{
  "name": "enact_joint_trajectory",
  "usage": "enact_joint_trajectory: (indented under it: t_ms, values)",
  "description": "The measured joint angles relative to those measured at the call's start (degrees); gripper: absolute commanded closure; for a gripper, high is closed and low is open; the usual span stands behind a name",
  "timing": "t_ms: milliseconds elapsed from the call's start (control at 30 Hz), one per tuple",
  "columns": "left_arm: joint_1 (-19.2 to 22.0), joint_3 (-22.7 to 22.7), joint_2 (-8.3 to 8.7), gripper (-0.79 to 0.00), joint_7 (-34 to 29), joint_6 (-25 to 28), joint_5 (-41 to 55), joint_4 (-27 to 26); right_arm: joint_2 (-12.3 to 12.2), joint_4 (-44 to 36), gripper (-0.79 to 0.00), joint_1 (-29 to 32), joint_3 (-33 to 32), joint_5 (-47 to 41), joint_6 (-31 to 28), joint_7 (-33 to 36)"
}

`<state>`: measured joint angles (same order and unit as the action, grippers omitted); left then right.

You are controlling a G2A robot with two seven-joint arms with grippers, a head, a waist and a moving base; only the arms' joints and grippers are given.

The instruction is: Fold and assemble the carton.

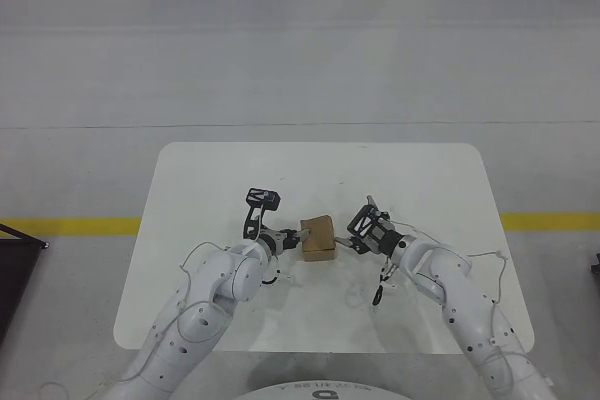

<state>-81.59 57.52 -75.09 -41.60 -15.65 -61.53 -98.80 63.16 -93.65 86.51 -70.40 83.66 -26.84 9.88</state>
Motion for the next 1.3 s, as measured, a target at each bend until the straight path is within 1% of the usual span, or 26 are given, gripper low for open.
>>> enact_joint_trajectory:
  t_ms: [167, 367, 567, 800, 1300]
  values:
    - [0.0, 0.0, -0.04, -0.785, -0.2, 0.2, -0.2, 0.0, -0.2, -0.4, -0.785, 0.6, -0.9, -0.4, 0.3, 0.4]
    - [0.0, 0.0, -0.10, -0.785, -0.3, 0.2, -0.3, 0.1, -0.4, -2.1, -0.785, 1.8, -1.7, -0.3, -0.1, -1.4]
    - [-0.1, 0.1, -0.17, -0.785, -0.1, 0.2, -0.2, 0.0, -0.4, -2.4, -0.785, 1.7, -0.4, 0.8, -1.3, -1.0]
    - [-0.3, 0.1, -0.20, -0.785, -0.2, 0.2, -0.5, -0.1, -0.2, -1.4, -0.785, 0.8, 0.7, 0.6, -1.1, -1.2]
    - [-0.5, 0.1, -0.31, -0.785, -0.2, 0.6, -0.8, -0.1, -0.4, -2.2, -0.785, 1.8, -0.2, 0.7, -0.5, -0.5]
